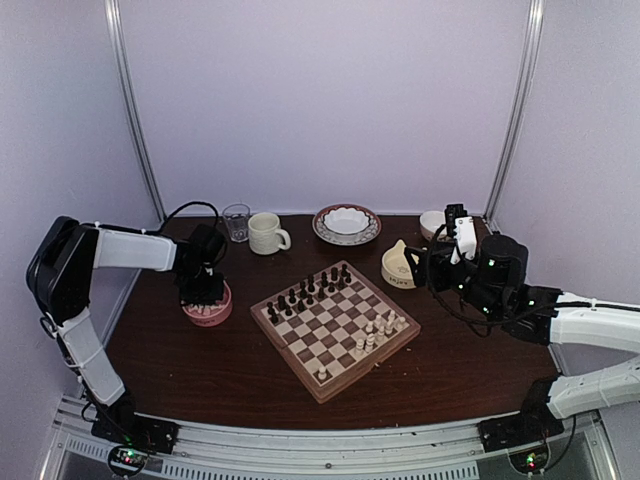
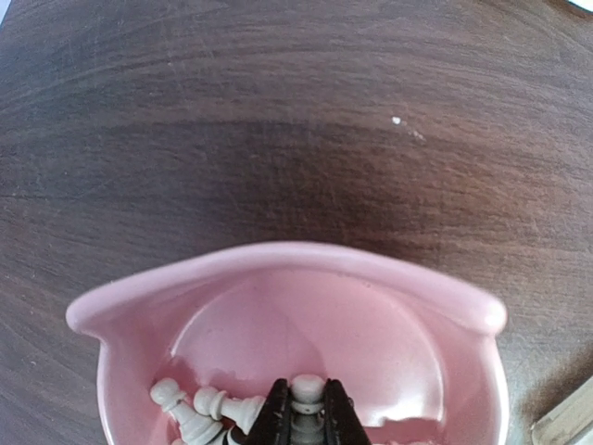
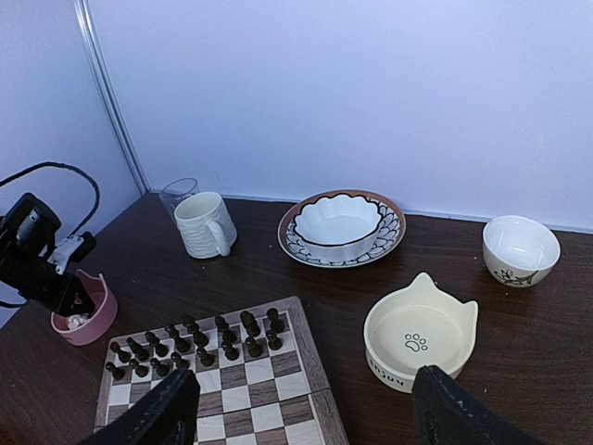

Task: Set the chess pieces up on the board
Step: Pick up the chess pile from the storage box.

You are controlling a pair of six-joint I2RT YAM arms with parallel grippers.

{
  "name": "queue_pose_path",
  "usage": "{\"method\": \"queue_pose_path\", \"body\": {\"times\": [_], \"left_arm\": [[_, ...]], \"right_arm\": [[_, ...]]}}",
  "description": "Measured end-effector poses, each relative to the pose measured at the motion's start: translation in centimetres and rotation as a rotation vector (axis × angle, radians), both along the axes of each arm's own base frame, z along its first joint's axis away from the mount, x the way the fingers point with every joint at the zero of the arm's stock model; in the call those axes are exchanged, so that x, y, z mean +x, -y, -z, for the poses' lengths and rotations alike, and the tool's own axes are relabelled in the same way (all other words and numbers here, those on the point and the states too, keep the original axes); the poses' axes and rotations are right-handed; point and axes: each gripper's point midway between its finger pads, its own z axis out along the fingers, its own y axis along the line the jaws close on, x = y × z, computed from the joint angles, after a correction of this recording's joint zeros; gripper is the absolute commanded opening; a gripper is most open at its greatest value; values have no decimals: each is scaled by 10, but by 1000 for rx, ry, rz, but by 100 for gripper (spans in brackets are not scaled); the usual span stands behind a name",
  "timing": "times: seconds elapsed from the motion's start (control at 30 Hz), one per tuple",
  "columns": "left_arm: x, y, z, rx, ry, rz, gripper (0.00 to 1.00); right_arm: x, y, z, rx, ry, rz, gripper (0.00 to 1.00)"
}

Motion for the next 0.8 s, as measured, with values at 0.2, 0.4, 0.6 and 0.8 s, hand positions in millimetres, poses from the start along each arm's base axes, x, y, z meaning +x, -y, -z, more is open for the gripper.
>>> {"method": "queue_pose_path", "body": {"times": [0.2, 0.4, 0.6, 0.8], "left_arm": [[-7, 1, -4, -34, 20, 12, 8], [3, 10, -19, -87, 97, 22, 9], [17, 17, -37, -122, 180, 35, 9], [21, 18, -51, -141, 240, 42, 9]], "right_arm": [[0, 0, 0, 0, 0, 0, 83], [0, 0, 0, 0, 0, 0, 83], [0, 0, 0, -3, 1, 0, 83], [0, 0, 0, -6, 3, -2, 83]]}}
